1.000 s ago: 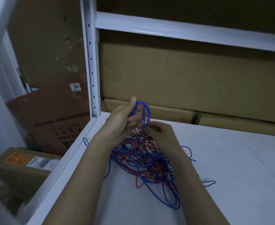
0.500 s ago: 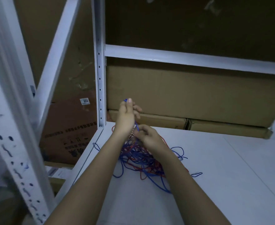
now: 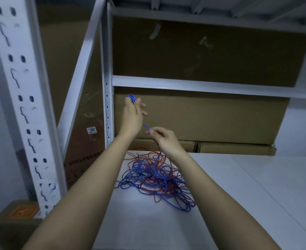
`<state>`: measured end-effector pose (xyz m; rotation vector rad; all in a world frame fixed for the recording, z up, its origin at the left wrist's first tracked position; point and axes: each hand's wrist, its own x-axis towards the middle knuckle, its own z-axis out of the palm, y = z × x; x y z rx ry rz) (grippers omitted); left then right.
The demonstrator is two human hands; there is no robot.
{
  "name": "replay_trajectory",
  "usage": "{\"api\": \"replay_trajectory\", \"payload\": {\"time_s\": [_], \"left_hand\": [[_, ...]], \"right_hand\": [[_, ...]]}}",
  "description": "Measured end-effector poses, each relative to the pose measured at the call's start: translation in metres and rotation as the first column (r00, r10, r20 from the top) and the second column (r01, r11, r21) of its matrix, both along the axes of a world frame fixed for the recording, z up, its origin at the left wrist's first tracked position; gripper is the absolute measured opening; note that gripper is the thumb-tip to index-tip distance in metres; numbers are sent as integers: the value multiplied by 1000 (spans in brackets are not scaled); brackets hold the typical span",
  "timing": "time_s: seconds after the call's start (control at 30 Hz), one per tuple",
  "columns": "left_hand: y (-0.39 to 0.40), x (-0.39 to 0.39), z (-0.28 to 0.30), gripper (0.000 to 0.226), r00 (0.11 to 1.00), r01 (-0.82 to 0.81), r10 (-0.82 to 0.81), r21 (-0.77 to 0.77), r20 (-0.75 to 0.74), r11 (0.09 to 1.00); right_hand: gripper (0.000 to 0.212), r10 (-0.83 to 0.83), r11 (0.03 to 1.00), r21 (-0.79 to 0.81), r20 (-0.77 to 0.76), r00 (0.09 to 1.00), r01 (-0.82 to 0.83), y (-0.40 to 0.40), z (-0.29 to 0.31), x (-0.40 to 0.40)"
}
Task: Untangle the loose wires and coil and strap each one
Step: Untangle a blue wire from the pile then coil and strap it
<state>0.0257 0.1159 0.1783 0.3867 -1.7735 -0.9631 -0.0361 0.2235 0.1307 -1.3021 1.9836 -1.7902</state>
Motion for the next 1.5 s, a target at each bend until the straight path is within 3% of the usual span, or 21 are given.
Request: {"api": "replay_trajectory", "payload": {"time_s": [0.1, 0.17, 0.23, 0.3, 0.4, 0.47, 0.53, 0.6, 0.67, 0.73, 0.83, 0.97, 1.1, 1.2, 1.3, 1.4, 1.5], "left_hand": [[-4, 10, 7, 24, 964, -104, 162, -261, 212, 960], [-5, 16, 11, 26, 916, -142, 286, -438, 282, 888], [-3, 22, 12, 30, 902, -110, 296, -495, 315, 862], [0, 29, 13, 35, 904, -18, 182, -390, 387, 921], [6, 41, 8, 45, 867, 164, -89, -112, 491, 980], [9, 52, 1, 51, 829, 299, -303, 85, 470, 951], [10, 63, -9, 52, 758, 457, -540, 292, 366, 840], [11, 70, -20, 49, 679, 586, -713, 455, 176, 670], [14, 73, -33, 47, 663, 646, -747, 537, -43, 543], [16, 73, -46, 45, 687, 662, -697, 572, -206, 484], [18, 71, -65, 43, 747, 629, -605, 586, -275, 510], [16, 68, -92, 42, 795, 598, -472, 628, -382, 498], [7, 64, -123, 41, 884, 466, -287, 659, -368, 590], [-2, 65, -150, 36, 965, 251, -129, 648, -230, 719], [-7, 65, -175, 26, 997, 72, -60, 543, -41, 837], [-7, 62, -190, 18, 991, 52, -96, 388, 94, 920], [-10, 66, -200, 14, 915, 23, -89, 170, 393, 985]], "right_hand": [[18, -155, 986, -102, -281, 947, 131, 1, 25, 5], [16, -266, 963, -169, -503, 823, 208, 3, 40, 4], [14, -332, 943, -238, -623, 709, 232, 6, 50, 0], [14, -369, 929, -280, -628, 685, 244, 7, 51, -2], [20, -334, 933, -298, -503, 797, 202, 5, 39, -6], [17, -271, 948, -273, -425, 863, 163, 2, 26, -4], [19, -108, 973, -228, -281, 953, 43, -2, 14, 1], [24, -2, 982, -188, -170, 985, -31, -5, 1, 9], [26, 37, 990, -128, -109, 993, -51, -8, -15, 10], [30, 85, 996, -25, -69, 994, -87, -10, -37, 12], [35, 101, 990, 108, -71, 992, -93, -13, -78, 17], [32, 69, 971, 237, -230, 971, -13, -18, -128, 27], [22, 9, 977, 195, -417, 909, 80, -15, -166, 43], [12, -99, 977, 121, -476, 874, 177, -9, -184, 55], [12, -140, 975, 77, -521, 842, 210, -6, -194, 64], [15, -127, 980, 70, -513, 849, 189, -4, -199, 65], [17, -136, 981, 65, -440, 888, 183, 1, -196, 59]]}}
